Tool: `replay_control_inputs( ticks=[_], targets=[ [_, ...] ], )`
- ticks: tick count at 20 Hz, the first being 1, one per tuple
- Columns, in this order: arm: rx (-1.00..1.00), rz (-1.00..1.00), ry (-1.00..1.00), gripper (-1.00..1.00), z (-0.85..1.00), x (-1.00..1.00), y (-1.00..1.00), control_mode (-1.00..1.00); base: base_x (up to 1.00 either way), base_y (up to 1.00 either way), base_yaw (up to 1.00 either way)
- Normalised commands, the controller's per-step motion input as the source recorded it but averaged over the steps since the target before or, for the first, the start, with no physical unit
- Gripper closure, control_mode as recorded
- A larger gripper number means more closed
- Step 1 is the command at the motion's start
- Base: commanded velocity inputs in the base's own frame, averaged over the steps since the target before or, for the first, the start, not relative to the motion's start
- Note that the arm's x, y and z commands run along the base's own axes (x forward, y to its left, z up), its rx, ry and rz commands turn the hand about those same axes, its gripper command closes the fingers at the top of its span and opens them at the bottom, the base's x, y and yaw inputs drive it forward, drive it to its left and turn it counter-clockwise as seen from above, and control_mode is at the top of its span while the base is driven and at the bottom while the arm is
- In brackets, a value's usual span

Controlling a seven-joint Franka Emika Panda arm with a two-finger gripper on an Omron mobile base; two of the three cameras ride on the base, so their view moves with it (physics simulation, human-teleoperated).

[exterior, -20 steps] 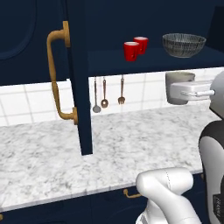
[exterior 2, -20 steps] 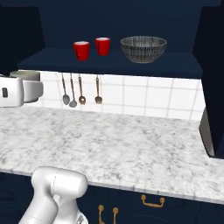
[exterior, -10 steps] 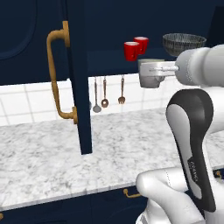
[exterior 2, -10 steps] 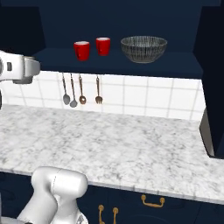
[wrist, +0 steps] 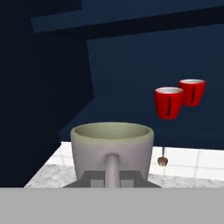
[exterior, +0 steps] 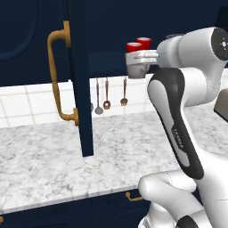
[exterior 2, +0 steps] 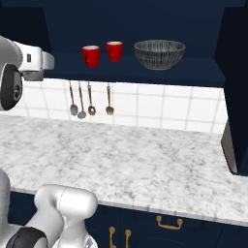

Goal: Gather all objects into one cabinet and sort the glasses and bowls to opposite sides.

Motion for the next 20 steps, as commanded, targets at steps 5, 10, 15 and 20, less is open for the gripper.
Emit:
replay_control_inputs(
  ticks=[5,10,15,20],
  targets=[
    [0.00,0.13,0.01,1.00,-0.14,0.74,0.07,-1.00,0.00,0.00,0.00],
    [0.00,0.00,0.00,1.00,-0.10,0.78,0.27,-1.00,0.00,0.00,0.00],
    [0.00,0.00,0.00,1.00,-0.01,0.67,0.40,-1.00,0.00,0.00,0.00],
    [0.00,0.00,0.00,1.00,0.00,0.82,0.42,-1.00,0.00,0.00,0.00]
  ],
)
